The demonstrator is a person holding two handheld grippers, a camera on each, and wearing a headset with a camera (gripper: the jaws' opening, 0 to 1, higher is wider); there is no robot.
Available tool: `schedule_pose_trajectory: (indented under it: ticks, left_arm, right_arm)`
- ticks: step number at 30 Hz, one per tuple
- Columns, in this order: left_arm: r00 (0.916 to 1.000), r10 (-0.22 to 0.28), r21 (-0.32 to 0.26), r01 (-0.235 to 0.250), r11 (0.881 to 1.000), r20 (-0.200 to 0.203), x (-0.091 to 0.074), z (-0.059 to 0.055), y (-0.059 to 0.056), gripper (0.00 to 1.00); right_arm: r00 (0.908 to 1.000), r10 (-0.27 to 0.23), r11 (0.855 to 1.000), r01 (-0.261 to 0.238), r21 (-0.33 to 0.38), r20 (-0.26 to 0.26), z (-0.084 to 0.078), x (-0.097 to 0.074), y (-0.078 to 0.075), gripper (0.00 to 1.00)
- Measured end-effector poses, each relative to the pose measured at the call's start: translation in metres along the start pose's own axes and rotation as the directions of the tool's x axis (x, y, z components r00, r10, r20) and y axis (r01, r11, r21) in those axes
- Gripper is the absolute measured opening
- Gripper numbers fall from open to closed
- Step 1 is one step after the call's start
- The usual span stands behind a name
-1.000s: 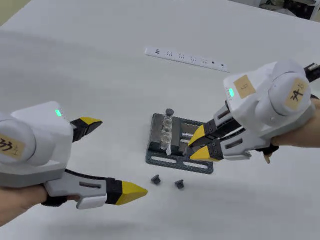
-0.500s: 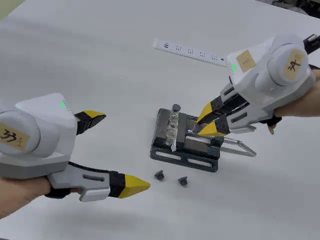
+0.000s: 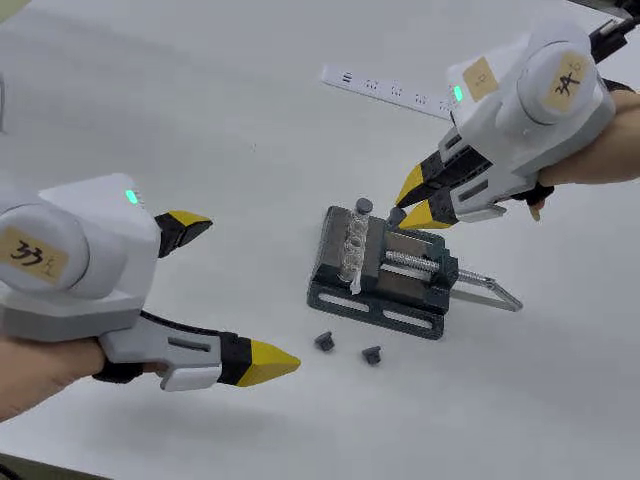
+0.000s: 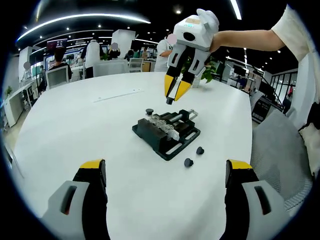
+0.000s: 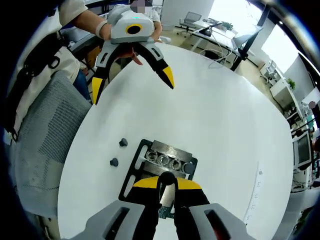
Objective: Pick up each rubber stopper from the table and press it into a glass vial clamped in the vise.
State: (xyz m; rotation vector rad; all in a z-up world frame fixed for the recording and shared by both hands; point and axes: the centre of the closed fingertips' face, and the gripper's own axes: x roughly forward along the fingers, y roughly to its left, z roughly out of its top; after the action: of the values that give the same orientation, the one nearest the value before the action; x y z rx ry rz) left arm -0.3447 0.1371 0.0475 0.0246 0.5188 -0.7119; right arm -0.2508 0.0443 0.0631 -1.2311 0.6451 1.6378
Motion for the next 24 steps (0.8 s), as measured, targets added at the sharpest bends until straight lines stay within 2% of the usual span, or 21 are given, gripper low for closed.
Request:
schedule_pose_trajectory:
  ticks: [5,24]
  left_arm:
    - [1.0000,-0.002,-0.002,0.002,1.000,-0.005,-0.001,-0.001,-0.001,0.99]
    - [0.9999,0.000,-0.026,0.000,1.000,-0.011,0.000,-0.006,-0.005,0.99]
  right_arm:
    - [0.9999,0.004,0.999,-0.004,-0.036,-0.016,0.002,0.009,-0.005,0.05]
    - [0.9988,0.026,0.996,-0.030,-0.087,-0.042,0.003,0.031,-0.015,0.05]
